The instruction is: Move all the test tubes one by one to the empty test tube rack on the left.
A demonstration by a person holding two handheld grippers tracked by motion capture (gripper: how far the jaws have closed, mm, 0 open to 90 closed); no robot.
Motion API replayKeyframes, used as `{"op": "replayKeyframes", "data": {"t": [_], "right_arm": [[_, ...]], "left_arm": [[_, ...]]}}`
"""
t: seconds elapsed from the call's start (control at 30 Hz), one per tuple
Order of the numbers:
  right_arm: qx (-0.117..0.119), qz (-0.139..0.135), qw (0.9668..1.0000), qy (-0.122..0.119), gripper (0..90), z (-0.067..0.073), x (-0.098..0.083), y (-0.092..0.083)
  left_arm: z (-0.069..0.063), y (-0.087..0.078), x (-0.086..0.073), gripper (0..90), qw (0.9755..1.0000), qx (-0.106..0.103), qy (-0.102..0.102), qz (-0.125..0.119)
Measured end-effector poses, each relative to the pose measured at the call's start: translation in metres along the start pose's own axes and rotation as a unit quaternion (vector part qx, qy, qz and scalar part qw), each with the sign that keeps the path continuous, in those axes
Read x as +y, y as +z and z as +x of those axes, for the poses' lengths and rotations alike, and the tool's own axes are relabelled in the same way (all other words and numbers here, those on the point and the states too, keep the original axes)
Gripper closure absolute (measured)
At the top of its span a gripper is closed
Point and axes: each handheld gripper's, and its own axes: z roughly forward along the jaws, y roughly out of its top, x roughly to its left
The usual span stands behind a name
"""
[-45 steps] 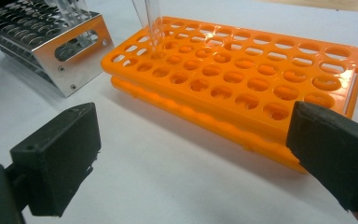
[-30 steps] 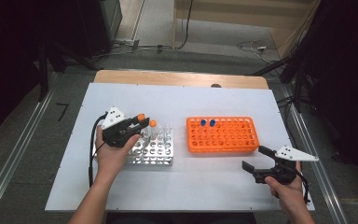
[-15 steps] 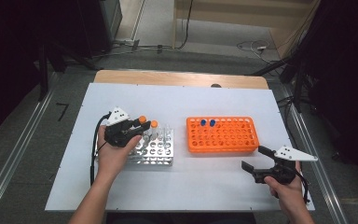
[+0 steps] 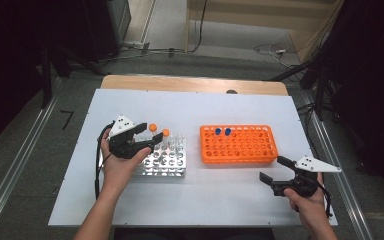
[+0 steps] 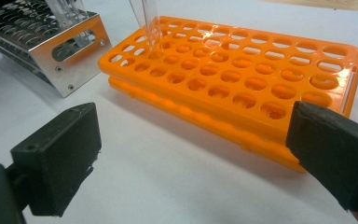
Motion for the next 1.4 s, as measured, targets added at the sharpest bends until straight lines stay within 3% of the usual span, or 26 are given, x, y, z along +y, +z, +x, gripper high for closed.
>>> {"op": "replayKeyframes", "data": {"t": [0.07,0.1,0.27,0.37,0.6,0.77,0.97,1.4], "right_arm": [[0.000,0.000,1.0000,0.000,1.7,0.000,0.000,0.000],[-0.001,0.000,1.0000,0.000,1.7,0.000,0.000,0.000],[-0.002,-0.002,1.0000,0.002,1.7,0.000,0.001,-0.001],[-0.001,-0.002,1.0000,0.002,1.7,0.000,0.001,-0.001],[-0.002,-0.003,1.0000,0.002,1.7,0.000,0.001,0.000],[-0.004,-0.006,1.0000,0.005,1.8,0.001,0.002,0.000],[-0.006,-0.010,0.9999,0.005,2.0,0.005,0.006,0.001],[-0.012,-0.015,0.9998,0.009,2.8,0.012,0.024,0.013]], "left_arm": [[-0.001,-0.004,0.002,27.4,1.0000,0.000,-0.001,-0.010],[-0.001,-0.005,0.003,31.8,0.9999,-0.001,0.002,-0.013],[-0.001,-0.006,0.004,62.5,0.9999,-0.009,0.009,-0.011],[-0.002,-0.001,0.003,68.2,0.9999,0.007,0.015,-0.005],[-0.002,0.000,0.003,74.9,0.9999,-0.005,0.009,-0.004],[-0.005,-0.008,0.003,49.7,0.9997,-0.011,0.000,-0.021],[-0.016,-0.019,0.001,27.8,0.9989,-0.033,0.002,-0.034],[-0.032,-0.036,-0.013,2.3,0.9970,-0.068,-0.010,-0.037]]}}
